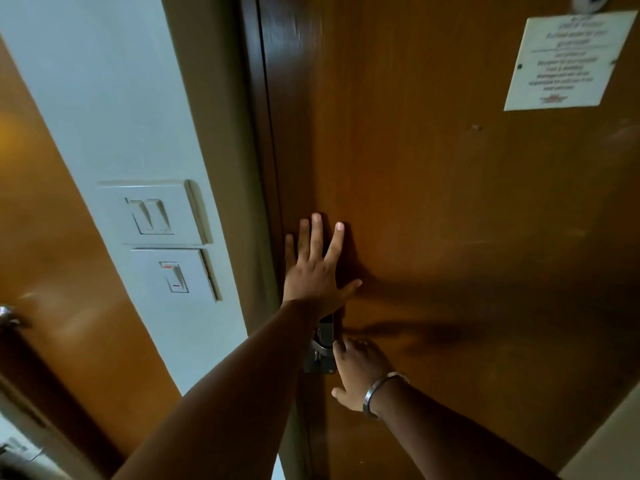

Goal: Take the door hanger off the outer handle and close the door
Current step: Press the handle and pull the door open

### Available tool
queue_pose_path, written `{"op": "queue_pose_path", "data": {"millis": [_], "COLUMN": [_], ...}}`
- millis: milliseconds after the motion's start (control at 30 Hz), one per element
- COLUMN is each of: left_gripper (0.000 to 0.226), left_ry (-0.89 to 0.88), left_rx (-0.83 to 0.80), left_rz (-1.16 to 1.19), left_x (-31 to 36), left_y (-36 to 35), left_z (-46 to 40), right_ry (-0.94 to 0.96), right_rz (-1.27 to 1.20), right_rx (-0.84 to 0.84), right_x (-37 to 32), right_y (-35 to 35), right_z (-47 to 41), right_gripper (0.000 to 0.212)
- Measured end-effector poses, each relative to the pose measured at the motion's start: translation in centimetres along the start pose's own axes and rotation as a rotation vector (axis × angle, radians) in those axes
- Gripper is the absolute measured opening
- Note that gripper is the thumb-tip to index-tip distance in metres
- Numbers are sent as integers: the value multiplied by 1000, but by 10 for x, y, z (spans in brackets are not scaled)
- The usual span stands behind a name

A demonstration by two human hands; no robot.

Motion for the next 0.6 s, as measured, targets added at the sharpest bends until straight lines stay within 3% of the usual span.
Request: {"op": "queue_pose_path", "data": {"millis": [333, 600], "left_gripper": [99, 95], "left_ry": [-98, -172], "left_rx": [17, 82], "left_rz": [-134, -31], "left_x": [-18, -1], "left_y": [46, 68], "left_z": [51, 91], "right_ry": [-110, -260], "right_rz": [-30, 6], "right_rx": [-35, -12], "right_x": [-28, -55], "right_y": [6, 4], "right_z": [58, 106], "right_gripper": [84, 81]}}
Point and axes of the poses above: each hand's wrist, its own z-axis away from the middle knuckle, its own y-axis out of the back of the hand, x = y × z, the point moved 3 cm from there along -z, towards the middle knuckle, and after that the axes turned 6 degrees about z, right-handed, at the moved point
